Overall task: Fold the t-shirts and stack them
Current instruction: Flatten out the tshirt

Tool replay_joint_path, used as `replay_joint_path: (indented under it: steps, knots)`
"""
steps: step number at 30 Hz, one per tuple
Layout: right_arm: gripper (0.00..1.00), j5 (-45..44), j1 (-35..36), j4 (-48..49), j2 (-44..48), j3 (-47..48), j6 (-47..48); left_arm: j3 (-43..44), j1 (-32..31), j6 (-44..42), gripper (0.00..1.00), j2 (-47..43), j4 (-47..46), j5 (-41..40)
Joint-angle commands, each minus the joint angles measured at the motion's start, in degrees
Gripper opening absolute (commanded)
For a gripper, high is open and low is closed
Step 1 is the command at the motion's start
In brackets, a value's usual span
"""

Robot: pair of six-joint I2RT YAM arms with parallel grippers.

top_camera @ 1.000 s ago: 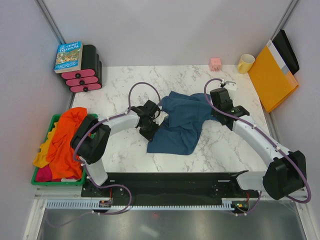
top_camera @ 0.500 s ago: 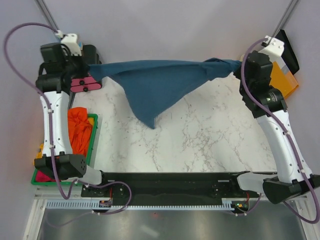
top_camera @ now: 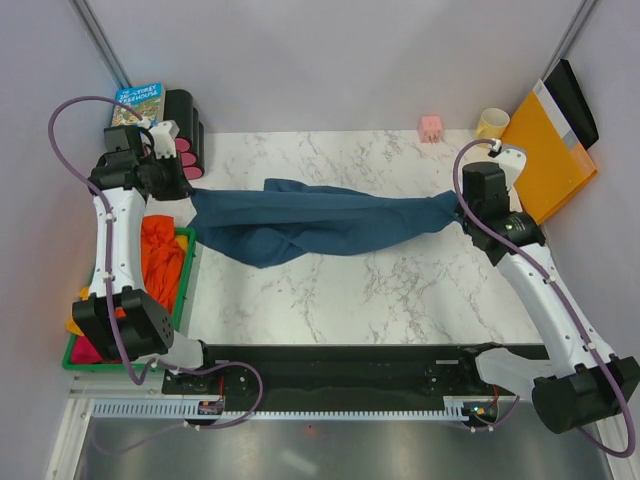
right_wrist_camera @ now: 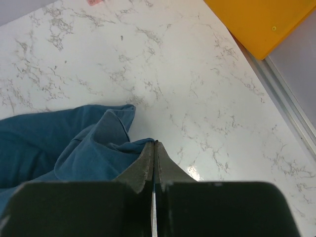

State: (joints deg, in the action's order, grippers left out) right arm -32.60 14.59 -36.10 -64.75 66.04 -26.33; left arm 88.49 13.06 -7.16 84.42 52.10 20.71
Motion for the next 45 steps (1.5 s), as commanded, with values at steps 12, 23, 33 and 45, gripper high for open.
replay_joint_path:
  steps: [12,23,33,45]
  knots:
    - [0.00,-2.5,-0.9,0.4,11.1,-14.4,-4.8,-19.7,-0.3,-8.0,0.02,-9.7,-4.7,0.6]
    - [0.00,-2.4,-1.9,6.3,-0.2,-10.2,-3.3,-14.9,-1.1,-6.4,0.02,-1.5,-8.3,0.6]
    - [0.00,-1.4,-4.4,11.0,-19.6,1.7,-2.3,-6.0,-5.2,-3.7,0.02,13.1,-12.4,-2.8]
    - [0.51,0.5,-4.4,12.4,-19.7,2.4,-0.2,-10.2,-8.0,-2.5,0.79,9.5,-16.6,-4.9]
